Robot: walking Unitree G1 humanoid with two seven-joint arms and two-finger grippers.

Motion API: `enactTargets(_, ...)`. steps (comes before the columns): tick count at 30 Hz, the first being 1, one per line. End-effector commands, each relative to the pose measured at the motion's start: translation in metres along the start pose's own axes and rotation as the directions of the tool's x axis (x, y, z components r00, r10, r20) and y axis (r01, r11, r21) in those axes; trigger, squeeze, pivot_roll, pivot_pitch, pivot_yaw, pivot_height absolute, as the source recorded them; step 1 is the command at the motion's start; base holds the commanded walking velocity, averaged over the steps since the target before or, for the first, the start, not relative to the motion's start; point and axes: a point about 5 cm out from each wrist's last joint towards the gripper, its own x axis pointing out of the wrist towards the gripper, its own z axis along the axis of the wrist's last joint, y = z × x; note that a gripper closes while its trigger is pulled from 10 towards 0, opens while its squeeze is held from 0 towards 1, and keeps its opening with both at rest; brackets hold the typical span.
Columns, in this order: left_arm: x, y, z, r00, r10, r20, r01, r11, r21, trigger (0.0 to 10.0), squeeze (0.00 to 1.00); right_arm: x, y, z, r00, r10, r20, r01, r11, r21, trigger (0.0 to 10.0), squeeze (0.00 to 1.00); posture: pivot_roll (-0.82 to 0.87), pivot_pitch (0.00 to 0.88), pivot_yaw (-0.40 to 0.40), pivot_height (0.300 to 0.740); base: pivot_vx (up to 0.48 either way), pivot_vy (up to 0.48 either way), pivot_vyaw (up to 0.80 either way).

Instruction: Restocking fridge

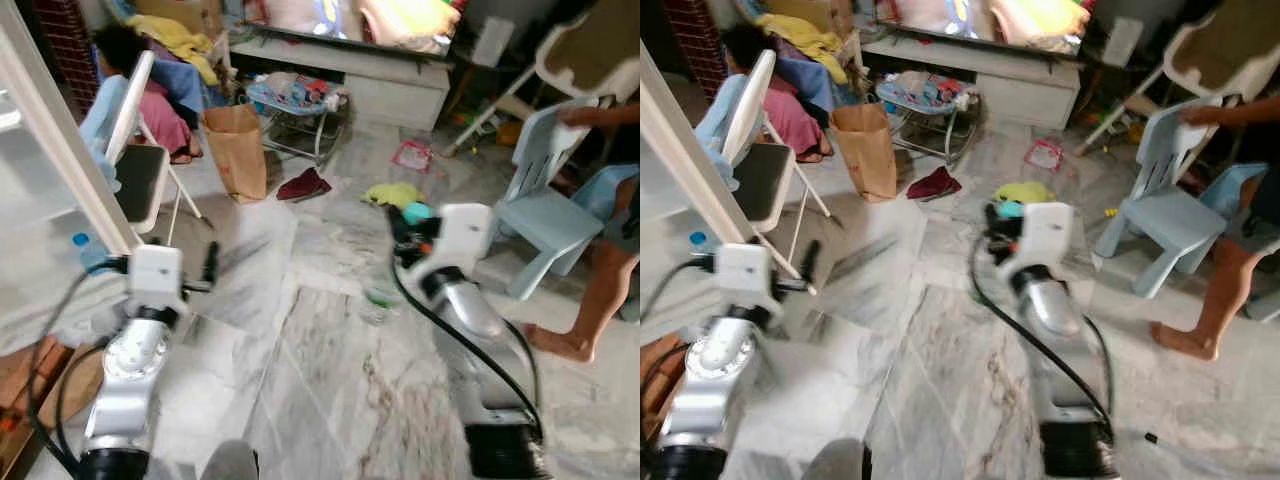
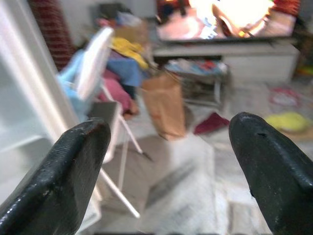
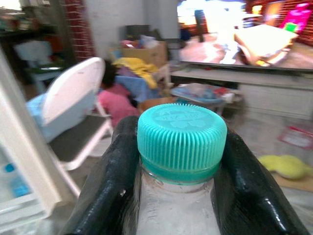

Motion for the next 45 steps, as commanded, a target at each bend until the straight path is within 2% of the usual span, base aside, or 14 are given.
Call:
enactTargets(1, 0.000, -0.005, -0.001, 1.000, -0.013, -0.012, 0.013, 1.000, -0.001, 10.0, 0.00, -0.001, -0.008, 0.004, 1.000, -0.021, 0.016, 0.021, 1.000, -0.019, 10.0, 0.00, 0.00, 0.000, -0.091, 0.740, 0.000, 0.000, 0.80)
enactTargets(6, 0.002, -0.005, 0.002, 1.000, -0.019, 0.002, 0.019, 1.000, 0.014, 10.0, 0.00, 0.001, -0.007, 0.007, 1.000, -0.010, 0.022, 0.011, 1.000, -0.026, 10.0, 0.00, 0.00, 0.010, -0.086, 0.740, 0.000, 0.000, 0.80)
enactTargets(11, -0.006, -0.010, 0.000, 0.999, -0.054, -0.010, 0.054, 0.999, -0.005, 10.0, 0.00, 0.002, -0.008, 0.009, 1.000, -0.009, 0.029, 0.010, 0.999, -0.035, 10.0, 0.00, 0.01, 0.025, -0.079, 0.740, 0.000, 0.000, 0.80)
enactTargets(18, -0.008, -0.011, 0.000, 0.998, -0.055, -0.014, 0.055, 0.998, -0.014, 10.0, 0.00, 0.002, -0.008, 0.008, 0.999, -0.015, 0.030, 0.016, 0.999, -0.035, 10.0, 0.00, 0.02, 0.024, -0.077, 0.740, 0.000, 0.000, 0.80)
enactTargets(23, -0.010, -0.012, -0.004, 0.999, -0.042, -0.028, 0.041, 0.999, -0.029, 10.0, 0.00, -0.008, -0.023, 0.001, 0.996, -0.082, 0.036, 0.084, 0.992, -0.089, 10.0, 0.00, 0.02, 0.000, -0.067, 0.740, 0.000, 0.000, 0.16)
enactTargets(25, -0.010, -0.014, -0.003, 0.998, -0.055, -0.030, 0.054, 0.998, -0.030, 10.0, 0.00, -0.016, -0.040, -0.005, 0.986, -0.159, 0.042, 0.162, 0.983, -0.085, 10.0, 0.00, 0.03, 0.000, -0.048, 0.740, 0.000, 0.000, 0.00)
enactTargets(26, -0.010, -0.017, -0.002, 0.997, -0.072, -0.028, 0.071, 0.997, -0.026, 10.0, 0.00, -0.019, -0.048, -0.009, 0.978, -0.204, 0.035, 0.206, 0.975, -0.084, 10.0, 0.00, 0.03, 0.000, -0.026, 0.740, 0.000, 0.000, 0.00)
enactTargets(27, -0.010, -0.017, -0.002, 0.997, -0.072, -0.028, 0.071, 0.997, -0.026, 10.0, 0.00, -0.019, -0.048, -0.009, 0.978, -0.204, 0.035, 0.206, 0.975, -0.084, 10.0, 0.00, 0.03, 0.000, -0.026, 0.740, 0.000, 0.000, 0.00)
enactTargets(29, -0.006, -0.026, -0.003, 0.989, -0.137, -0.051, 0.138, 0.990, 0.001, 10.0, 0.00, -0.021, -0.057, -0.017, 0.963, -0.268, 0.011, 0.267, 0.959, -0.093, 10.0, 0.00, 0.03, 0.000, 0.003, 0.740, 0.000, 0.000, 0.00)
enactTargets(32, -0.001, -0.030, -0.001, 0.984, -0.171, -0.045, 0.172, 0.985, 0.019, 10.0, 0.00, -0.021, -0.059, -0.023, 0.955, -0.296, -0.001, 0.294, 0.949, -0.116, 10.0, 0.00, 0.02, 0.000, 0.012, 0.740, 0.000, 0.000, 0.00)
enactTargets(37, 0.006, -0.024, 0.001, 0.991, -0.127, -0.038, 0.128, 0.992, 0.002, 10.0, 0.00, -0.020, -0.058, -0.024, 0.946, -0.325, 0.015, 0.320, 0.922, -0.218, 10.0, 0.00, 0.01, 0.000, -0.001, 0.740, 0.000, 0.000, 0.00)
enactTargets(39, 0.001, -0.021, -0.003, 0.993, -0.103, -0.051, 0.103, 0.995, -0.005, 10.0, 0.00, -0.020, -0.060, -0.024, 0.954, -0.299, 0.030, 0.296, 0.919, -0.261, 10.0, 0.00, 0.02, 0.000, -0.022, 0.740, 0.000, 0.000, 0.00)
enactTargets(42, -0.005, -0.020, -0.006, 0.993, -0.096, -0.065, 0.096, 0.995, -0.006, 10.0, 0.00, -0.020, -0.060, -0.023, 0.960, -0.279, 0.036, 0.278, 0.920, -0.274, 10.0, 0.00, 0.02, 0.000, -0.036, 0.740, 0.000, 0.000, 0.00)
enactTargets(45, -0.024, -0.014, -0.015, 0.993, -0.061, -0.102, 0.060, 0.998, -0.014, 10.0, 0.00, -0.022, -0.062, -0.019, 0.957, -0.288, 0.046, 0.291, 0.931, -0.223, 10.0, 0.00, 0.03, 0.000, -0.047, 0.740, 0.000, 0.000, 0.00)
